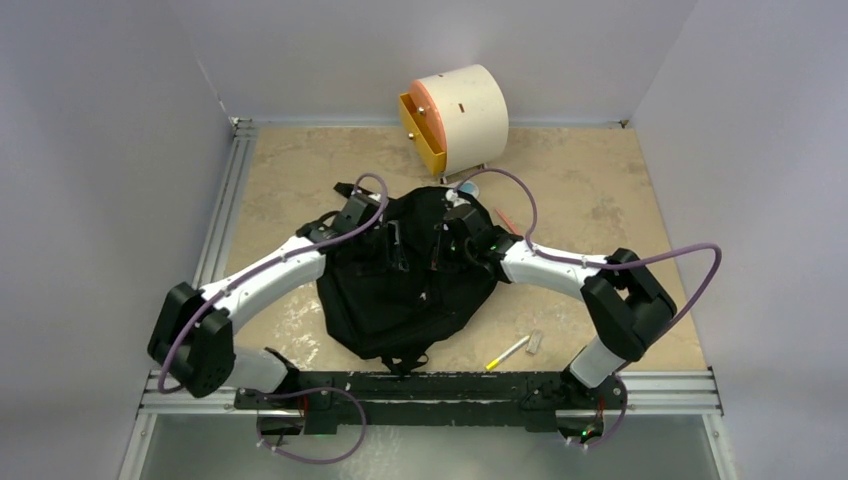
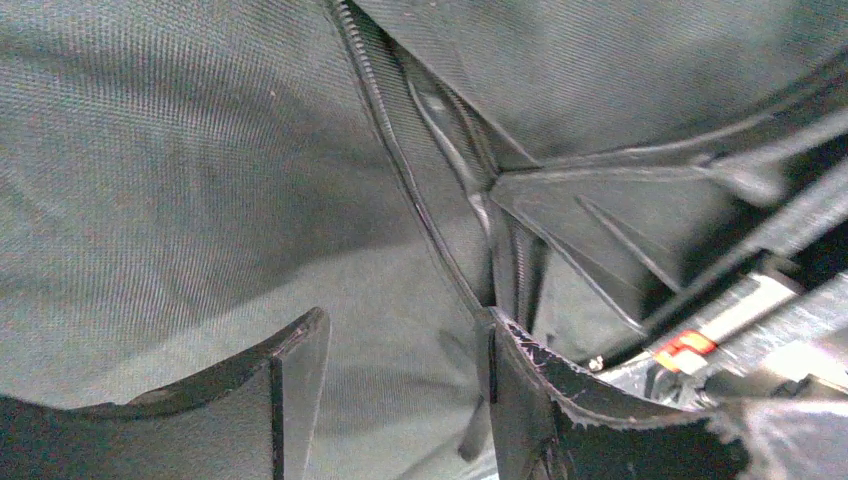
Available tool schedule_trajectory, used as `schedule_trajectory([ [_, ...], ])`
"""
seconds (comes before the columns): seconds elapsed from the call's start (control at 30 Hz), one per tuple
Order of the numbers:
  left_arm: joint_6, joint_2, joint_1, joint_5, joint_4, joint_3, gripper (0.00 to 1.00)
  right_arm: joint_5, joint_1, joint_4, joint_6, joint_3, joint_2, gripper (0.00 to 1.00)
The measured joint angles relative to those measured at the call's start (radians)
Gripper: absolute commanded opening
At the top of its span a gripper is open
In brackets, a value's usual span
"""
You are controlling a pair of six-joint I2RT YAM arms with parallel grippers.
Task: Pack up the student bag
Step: Adjust the student bag at the center of the board.
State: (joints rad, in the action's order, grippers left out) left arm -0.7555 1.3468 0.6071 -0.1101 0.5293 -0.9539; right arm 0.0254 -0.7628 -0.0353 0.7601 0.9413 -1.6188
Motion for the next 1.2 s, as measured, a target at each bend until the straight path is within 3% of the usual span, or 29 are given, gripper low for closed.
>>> schedule_trajectory([
  [0.43, -0.064, 0.269, 0.080, 0.185, 0.074, -0.179, 0.55, 0.154, 0.079, -0.168, 0.034, -0.100, 0.005, 0.00],
  [0.6, -0.075, 0.363, 0.119, 0.277, 0.171, -0.285, 0.54, 0.182, 0.087, -0.227, 0.042, -0.131, 0.005, 0.00],
  [0.87, -0.095, 0.421, 0.197, 0.420, 0.249, -0.340, 0.42, 0.200, 0.095, -0.313, 0.059, -0.179, 0.010, 0.00],
  [1.2, -0.098, 0.427, 0.221, 0.486, 0.251, -0.333, 0.25, 0.203, 0.096, -0.332, 0.063, -0.189, 0.010, 0.00],
])
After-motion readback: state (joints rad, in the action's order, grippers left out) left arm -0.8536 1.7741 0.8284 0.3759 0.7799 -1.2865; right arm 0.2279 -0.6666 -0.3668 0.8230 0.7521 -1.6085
